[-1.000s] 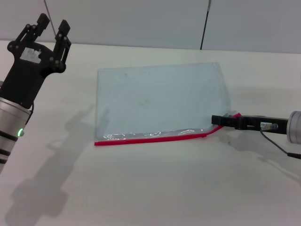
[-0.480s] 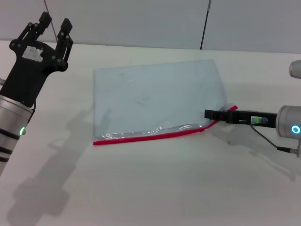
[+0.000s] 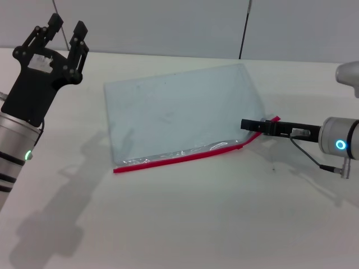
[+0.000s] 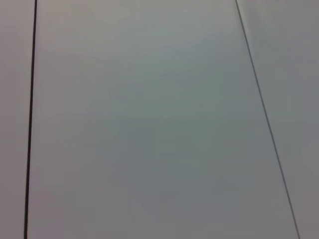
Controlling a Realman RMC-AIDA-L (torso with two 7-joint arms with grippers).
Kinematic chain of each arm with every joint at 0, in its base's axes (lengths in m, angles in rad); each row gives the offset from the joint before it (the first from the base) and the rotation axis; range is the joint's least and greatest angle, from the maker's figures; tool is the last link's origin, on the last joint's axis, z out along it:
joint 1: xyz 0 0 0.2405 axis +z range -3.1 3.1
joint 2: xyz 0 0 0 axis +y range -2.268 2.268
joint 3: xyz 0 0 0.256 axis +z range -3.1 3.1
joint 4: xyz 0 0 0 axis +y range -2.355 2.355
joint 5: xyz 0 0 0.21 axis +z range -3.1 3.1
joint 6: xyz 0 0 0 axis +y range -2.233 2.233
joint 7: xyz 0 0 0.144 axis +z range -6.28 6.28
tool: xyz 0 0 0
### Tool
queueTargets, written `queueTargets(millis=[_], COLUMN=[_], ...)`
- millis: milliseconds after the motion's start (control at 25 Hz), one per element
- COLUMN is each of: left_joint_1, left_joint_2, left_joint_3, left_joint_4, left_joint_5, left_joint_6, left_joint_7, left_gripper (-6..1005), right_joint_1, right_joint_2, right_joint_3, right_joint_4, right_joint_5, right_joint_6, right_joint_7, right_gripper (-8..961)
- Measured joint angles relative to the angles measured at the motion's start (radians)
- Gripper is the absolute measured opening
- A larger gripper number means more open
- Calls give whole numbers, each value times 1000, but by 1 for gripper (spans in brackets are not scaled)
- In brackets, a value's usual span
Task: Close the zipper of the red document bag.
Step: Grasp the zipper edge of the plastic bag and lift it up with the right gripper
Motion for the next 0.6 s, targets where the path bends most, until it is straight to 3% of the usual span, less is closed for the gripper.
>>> queueTargets(millis=[200,600], left_joint_1=[-1,-1], left_joint_2=[0,0], left_joint_3=[0,1], left_joint_4=[0,0], left_joint_5=[0,0], left_joint_6=[-1,-1], left_joint_7=[0,0], left_gripper=[419,416], right_joint_1=[5,20], right_joint_2=[1,2], right_joint_3=[6,10], right_joint_4=[10,21], right_joint_5=[0,0], right_joint_6=[21,26], right_joint_7=[-1,-10], right_gripper=[694,573])
